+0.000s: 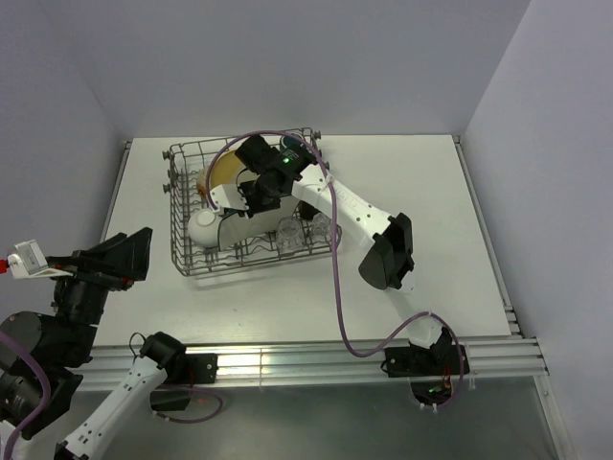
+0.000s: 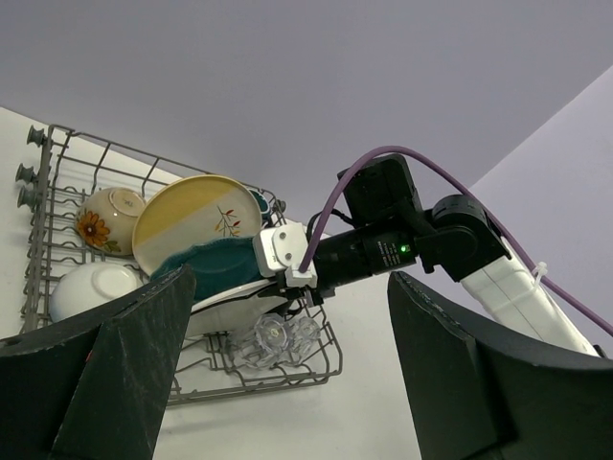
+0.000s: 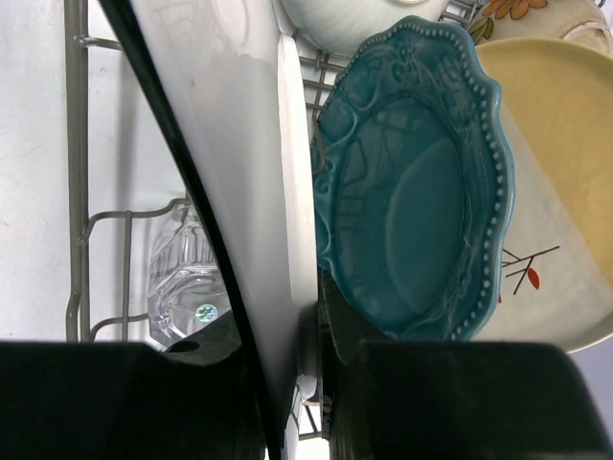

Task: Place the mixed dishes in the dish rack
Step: Insert the plate into the dish rack

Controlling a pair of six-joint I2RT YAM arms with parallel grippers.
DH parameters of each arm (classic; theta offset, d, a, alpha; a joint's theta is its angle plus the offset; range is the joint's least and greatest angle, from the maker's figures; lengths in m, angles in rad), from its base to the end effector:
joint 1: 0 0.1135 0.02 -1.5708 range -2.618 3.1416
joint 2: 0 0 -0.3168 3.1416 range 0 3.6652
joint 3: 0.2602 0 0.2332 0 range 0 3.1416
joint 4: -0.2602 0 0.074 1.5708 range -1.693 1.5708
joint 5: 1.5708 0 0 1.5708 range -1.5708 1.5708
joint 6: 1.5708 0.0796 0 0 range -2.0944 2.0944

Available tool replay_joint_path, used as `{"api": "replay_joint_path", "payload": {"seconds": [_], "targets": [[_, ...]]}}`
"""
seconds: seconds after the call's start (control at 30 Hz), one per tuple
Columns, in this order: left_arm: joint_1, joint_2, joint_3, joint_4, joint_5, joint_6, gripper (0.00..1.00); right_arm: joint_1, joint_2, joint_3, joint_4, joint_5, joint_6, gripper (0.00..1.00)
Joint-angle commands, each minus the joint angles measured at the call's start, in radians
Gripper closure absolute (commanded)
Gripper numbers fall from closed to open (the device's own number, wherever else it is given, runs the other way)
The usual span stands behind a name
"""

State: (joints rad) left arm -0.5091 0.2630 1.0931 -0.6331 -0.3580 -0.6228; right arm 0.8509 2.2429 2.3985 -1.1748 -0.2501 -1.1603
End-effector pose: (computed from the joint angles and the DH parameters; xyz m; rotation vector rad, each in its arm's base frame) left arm -0.0147 0.0402 0.4317 -0.3847 1.3689 -0.6958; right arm 0.3213 0.3963 0.3269 -2.2044 1.2905 0.2057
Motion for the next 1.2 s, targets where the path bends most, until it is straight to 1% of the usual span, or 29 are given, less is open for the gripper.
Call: {"api": "replay_joint_path", "payload": {"seconds": [0.0, 0.37, 0.7, 0.73, 0.83, 0.93, 1.17], "targets": [[-0.006, -0.01, -0.001, 0.033, -0.015, -0.005, 0.12, -0.006, -0.032, 0.025, 0.096, 0.025, -0.007, 1.0], [-0.011, -0.034, -0.016, 0.027, -0.018, -0.018, 0.12, 0.011, -0.016, 0.017, 0.102, 0.038, -0.003, 1.0], [-0.014, -0.062, -0.013, 0.004, -0.03, -0.028, 0.12, 0.025, -0.005, 0.016, 0.129, 0.048, 0.017, 0.81], [-0.014, -0.064, -0.012, 0.004, -0.032, -0.029, 0.12, 0.027, -0.002, 0.016, 0.132, 0.049, 0.017, 0.77], [-0.016, -0.067, -0.01, 0.001, -0.033, -0.031, 0.12, 0.028, -0.003, 0.013, 0.139, 0.049, 0.017, 0.69], [-0.016, -0.068, -0.01, -0.002, -0.033, -0.032, 0.12, 0.028, -0.003, 0.01, 0.144, 0.049, 0.019, 0.64], [-0.016, -0.067, -0.009, 0.0, -0.03, -0.034, 0.12, 0.03, -0.005, 0.008, 0.155, 0.051, 0.028, 0.6]]}}
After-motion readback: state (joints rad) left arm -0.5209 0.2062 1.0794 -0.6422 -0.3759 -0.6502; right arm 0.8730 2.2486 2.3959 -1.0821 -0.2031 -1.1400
